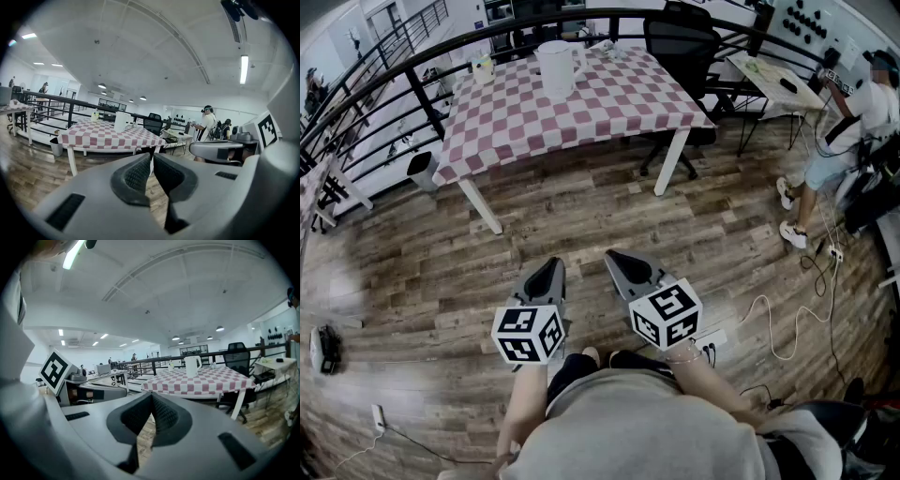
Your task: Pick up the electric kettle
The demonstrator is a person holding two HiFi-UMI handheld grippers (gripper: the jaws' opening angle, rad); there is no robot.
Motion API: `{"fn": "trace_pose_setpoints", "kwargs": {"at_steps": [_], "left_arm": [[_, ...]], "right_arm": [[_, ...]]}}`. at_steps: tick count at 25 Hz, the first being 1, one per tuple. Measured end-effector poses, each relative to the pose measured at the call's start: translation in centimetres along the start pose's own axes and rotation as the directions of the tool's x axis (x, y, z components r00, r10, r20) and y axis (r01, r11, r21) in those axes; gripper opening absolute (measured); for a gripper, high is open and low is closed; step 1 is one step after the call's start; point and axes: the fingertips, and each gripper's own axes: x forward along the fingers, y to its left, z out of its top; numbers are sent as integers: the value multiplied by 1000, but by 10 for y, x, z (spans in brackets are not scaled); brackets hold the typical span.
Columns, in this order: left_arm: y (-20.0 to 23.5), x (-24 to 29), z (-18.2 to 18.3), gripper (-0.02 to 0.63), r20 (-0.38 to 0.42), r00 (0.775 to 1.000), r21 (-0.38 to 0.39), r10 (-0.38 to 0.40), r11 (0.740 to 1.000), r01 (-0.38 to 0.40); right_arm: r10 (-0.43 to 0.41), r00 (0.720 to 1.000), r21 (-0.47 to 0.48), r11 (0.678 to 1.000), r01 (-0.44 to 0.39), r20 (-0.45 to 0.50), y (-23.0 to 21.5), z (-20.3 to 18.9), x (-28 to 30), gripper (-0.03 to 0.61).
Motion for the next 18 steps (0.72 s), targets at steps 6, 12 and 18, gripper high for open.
{"fn": "trace_pose_setpoints", "kwargs": {"at_steps": [6,12,18], "left_arm": [[1,5,-9,37,-19,1000,34,-2,999,3],[10,6,-3,37,-4,1000,-1,-31,1000,31],[17,4,18,37,64,993,50,-95,994,92]], "right_arm": [[-7,1000,5,1000,7,-4,-3,-4,4,-3],[-1,999,14,1000,0,46,-1,4,10,0],[-48,991,38,998,43,122,-9,16,14,5]]}}
